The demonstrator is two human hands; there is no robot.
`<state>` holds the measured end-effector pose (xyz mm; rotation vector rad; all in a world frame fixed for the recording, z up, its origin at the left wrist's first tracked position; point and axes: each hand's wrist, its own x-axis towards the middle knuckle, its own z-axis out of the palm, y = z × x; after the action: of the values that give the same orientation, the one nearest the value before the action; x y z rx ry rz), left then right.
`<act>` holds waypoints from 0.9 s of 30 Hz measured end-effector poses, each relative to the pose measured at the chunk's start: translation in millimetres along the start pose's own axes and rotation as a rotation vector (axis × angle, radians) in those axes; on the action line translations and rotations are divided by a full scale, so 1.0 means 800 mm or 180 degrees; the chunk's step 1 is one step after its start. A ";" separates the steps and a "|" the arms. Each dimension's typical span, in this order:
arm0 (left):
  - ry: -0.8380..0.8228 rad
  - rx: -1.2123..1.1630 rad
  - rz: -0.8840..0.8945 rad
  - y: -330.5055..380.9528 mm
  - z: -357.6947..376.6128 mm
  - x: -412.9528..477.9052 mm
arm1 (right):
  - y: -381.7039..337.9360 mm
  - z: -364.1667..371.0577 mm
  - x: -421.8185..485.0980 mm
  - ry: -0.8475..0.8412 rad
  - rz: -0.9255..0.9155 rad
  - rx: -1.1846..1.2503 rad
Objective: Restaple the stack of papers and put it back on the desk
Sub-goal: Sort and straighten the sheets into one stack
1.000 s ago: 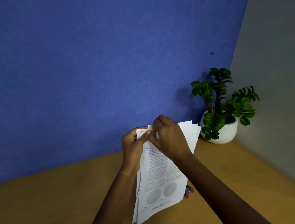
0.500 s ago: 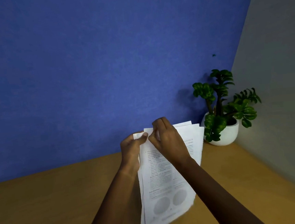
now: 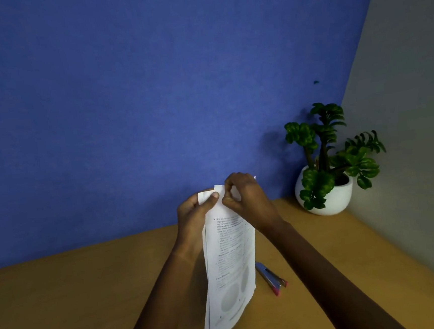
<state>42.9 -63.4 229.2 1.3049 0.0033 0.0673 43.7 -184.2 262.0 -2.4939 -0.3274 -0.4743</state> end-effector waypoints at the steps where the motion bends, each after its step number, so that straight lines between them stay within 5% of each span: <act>1: -0.0087 0.0039 0.0019 -0.001 -0.002 0.000 | 0.000 -0.001 0.001 0.0029 0.0027 -0.0011; 11: -0.0845 0.0532 -0.0079 -0.048 -0.030 -0.011 | 0.007 0.006 0.011 0.0354 -0.0082 0.0029; 21: 0.0315 0.0258 -0.0609 -0.103 -0.070 0.039 | 0.033 0.016 0.004 0.0702 0.0260 0.0450; 24: 0.0996 0.0602 -0.0895 -0.134 -0.096 0.058 | 0.050 0.027 0.000 0.0583 0.0407 0.0515; 27: 0.1117 0.1253 -0.1106 -0.159 -0.121 0.065 | 0.071 0.043 -0.006 0.0414 0.0713 0.0547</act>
<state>96.9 -0.8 82.7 1.6522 0.5659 -0.0034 67.0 -210.4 205.4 -2.2856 -0.0343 -0.4911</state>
